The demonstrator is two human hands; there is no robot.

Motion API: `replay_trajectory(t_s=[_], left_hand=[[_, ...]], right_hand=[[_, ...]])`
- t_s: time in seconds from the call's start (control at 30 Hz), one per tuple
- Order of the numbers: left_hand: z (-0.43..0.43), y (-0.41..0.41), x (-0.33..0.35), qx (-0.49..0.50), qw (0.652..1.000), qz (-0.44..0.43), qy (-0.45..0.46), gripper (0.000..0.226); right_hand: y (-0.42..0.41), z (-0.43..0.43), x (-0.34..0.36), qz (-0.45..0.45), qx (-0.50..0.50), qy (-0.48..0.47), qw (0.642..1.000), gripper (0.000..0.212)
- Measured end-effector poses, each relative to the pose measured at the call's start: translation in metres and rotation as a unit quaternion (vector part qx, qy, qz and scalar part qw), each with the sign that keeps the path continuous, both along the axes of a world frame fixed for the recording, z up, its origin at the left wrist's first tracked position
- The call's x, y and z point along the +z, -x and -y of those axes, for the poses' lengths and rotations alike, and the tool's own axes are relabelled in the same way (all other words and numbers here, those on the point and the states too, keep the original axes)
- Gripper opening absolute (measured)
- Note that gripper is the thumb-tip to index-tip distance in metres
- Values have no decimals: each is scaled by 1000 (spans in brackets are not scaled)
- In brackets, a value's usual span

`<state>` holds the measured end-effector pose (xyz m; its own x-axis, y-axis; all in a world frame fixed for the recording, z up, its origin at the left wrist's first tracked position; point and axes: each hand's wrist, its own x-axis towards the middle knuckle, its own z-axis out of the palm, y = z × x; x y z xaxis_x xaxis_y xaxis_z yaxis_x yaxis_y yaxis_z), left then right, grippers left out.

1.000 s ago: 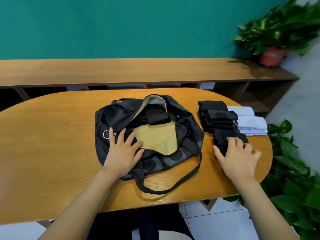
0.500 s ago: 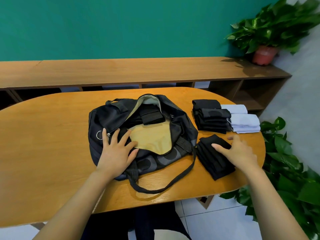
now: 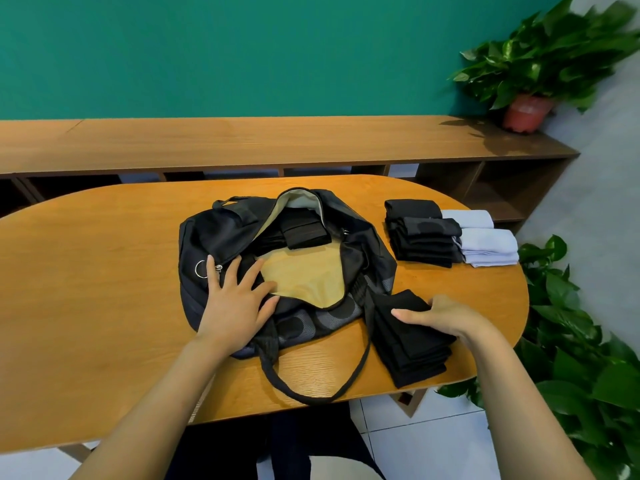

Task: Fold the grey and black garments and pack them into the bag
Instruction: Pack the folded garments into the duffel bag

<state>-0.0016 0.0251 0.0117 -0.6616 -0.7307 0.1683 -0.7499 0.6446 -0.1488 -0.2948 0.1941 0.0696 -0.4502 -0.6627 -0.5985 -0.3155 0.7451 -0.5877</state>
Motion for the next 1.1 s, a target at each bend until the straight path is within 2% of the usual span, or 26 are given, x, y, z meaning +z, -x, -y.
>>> replay_trajectory(t_s=[0.07,0.13,0.17,0.2,0.27,0.3,0.37,0.47,0.53,0.67,0.8,0.93,1.0,1.03,1.07,1.1], left_hand=[[-12,7,12,4,998,-62,-10,54],[-41,25,27,-24,982,-184,-42,50],[-64,36,37,-43,962,-251,-100,46],[-89,47,48,-50,930,-302,-202,42],[-133,70,57,-31,838,-310,-447,46],[-147,81,53,-26,800,-287,-526,54],[-159,99,38,-15,770,-267,-579,69],[-163,118,33,21,742,-318,-590,71],[-172,126,31,33,748,-336,-571,71],[-184,133,22,33,743,-392,-541,70],[-185,136,16,21,722,-450,-525,64],[-181,135,11,2,700,-468,-539,65],[-174,130,16,-25,720,-448,-530,66],[-167,126,21,-42,745,-426,-511,65],[-158,121,29,-64,786,-393,-473,60],[-147,114,37,-81,845,-346,-399,53]], right_hand=[[-5,-1,2,-8,9,14,1000,40],[-8,-4,3,-37,15,25,999,37],[-8,-7,2,-58,16,25,998,40],[-8,-9,1,-79,16,23,996,43],[-10,-15,-1,-106,18,18,994,44],[-11,-17,-1,-107,18,17,994,43],[-13,-20,-4,-90,16,22,996,44],[-16,-23,-8,-62,19,36,997,51],[-19,-27,-8,-35,-5,59,998,43],[-20,-35,-6,58,-64,157,984,11],[-18,-38,-9,118,-137,197,963,25],[-16,-36,-12,82,-197,227,950,44],[-15,-33,-8,51,-210,255,943,46],[-15,-32,-5,30,-216,270,938,46],[-15,-30,-1,3,-219,284,933,46],[-16,-28,2,-28,-220,295,930,47]])
